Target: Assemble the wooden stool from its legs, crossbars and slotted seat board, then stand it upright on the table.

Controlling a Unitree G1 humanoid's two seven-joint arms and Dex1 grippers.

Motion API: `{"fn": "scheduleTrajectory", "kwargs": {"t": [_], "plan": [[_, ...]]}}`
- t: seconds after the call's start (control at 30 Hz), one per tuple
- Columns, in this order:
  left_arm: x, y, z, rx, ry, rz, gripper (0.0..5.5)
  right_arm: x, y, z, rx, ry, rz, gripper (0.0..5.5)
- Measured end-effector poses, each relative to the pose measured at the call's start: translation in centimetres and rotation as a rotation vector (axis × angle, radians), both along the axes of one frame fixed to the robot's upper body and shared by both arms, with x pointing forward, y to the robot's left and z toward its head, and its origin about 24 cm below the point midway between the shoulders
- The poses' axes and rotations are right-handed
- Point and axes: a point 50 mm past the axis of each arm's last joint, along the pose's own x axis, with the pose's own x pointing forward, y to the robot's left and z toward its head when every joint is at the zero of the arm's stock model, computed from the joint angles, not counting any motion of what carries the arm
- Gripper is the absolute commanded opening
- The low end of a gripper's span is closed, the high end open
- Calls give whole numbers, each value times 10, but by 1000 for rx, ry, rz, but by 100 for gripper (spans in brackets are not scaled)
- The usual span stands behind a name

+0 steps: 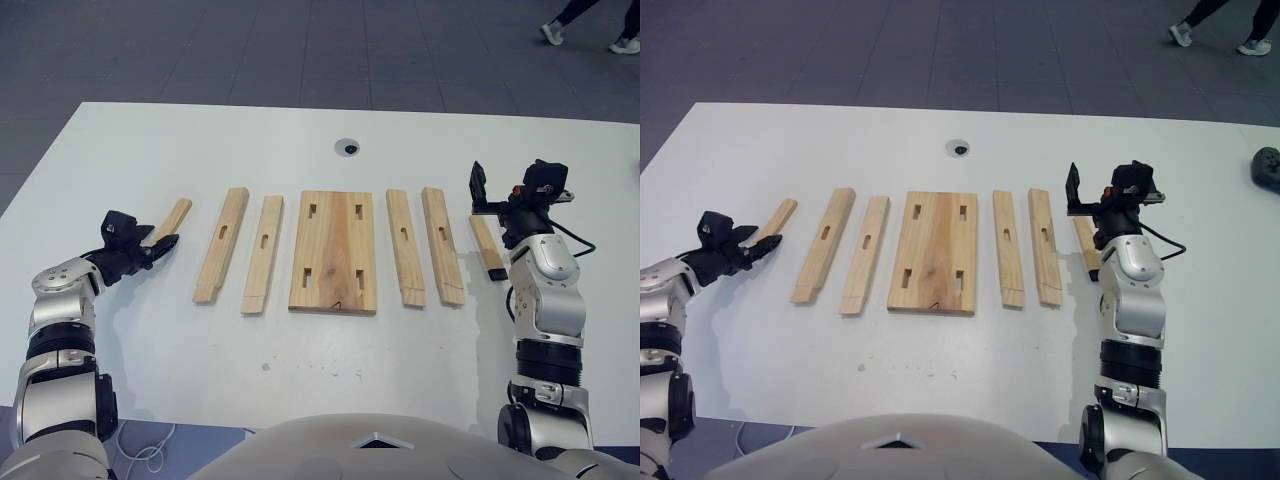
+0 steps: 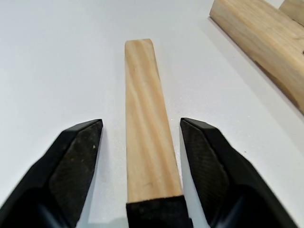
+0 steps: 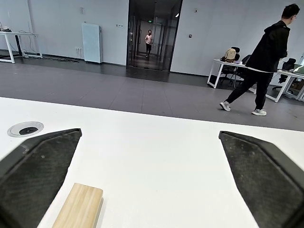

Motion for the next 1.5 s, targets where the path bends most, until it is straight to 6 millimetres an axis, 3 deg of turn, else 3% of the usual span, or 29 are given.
{"fn": "scheduleTrajectory", "kwargs": {"t": [0.23, 0.43, 0.57, 0.63, 0.7, 0.8, 0.93, 1.07, 1.23, 1.4, 1.5], "plan": [[-1, -10, -5, -14, -42, 2, 139, 4, 1, 1, 3, -4, 7, 540], [2, -30, -6, -35, -193, 190, 129, 6, 2, 4, 5, -11, 17, 540], [25, -64, 45, -55, -467, 237, 129, 9, 3, 7, 59, -2, 38, 540], [39, -97, 77, -86, -588, 142, 129, 13, 10, 15, 168, -9, 94, 540], [47, -145, 105, -143, -677, -32, 129, 19, 28, 33, 356, -41, 217, 540], [47, -194, 120, -209, -717, -236, 129, 19, 59, 55, 609, -68, 434, 540], [37, -231, 118, -244, -672, -423, 129, 3, 96, 74, 856, -19, 733, 540], [26, -254, 122, -340, -628, -512, 129, -21, 131, 91, 966, 53, 960, 540], [19, -252, 104, -323, -545, -501, 129, -21, 140, 74, 995, 158, 901, 481], [8, -264, 89, -305, -483, -576, 129, -18, 141, 77, 1033, 151, 874, 399], [7, -266, 90, -299, -494, -575, 129, -16, 138, 75, 1035, 156, 844, 358]]}}
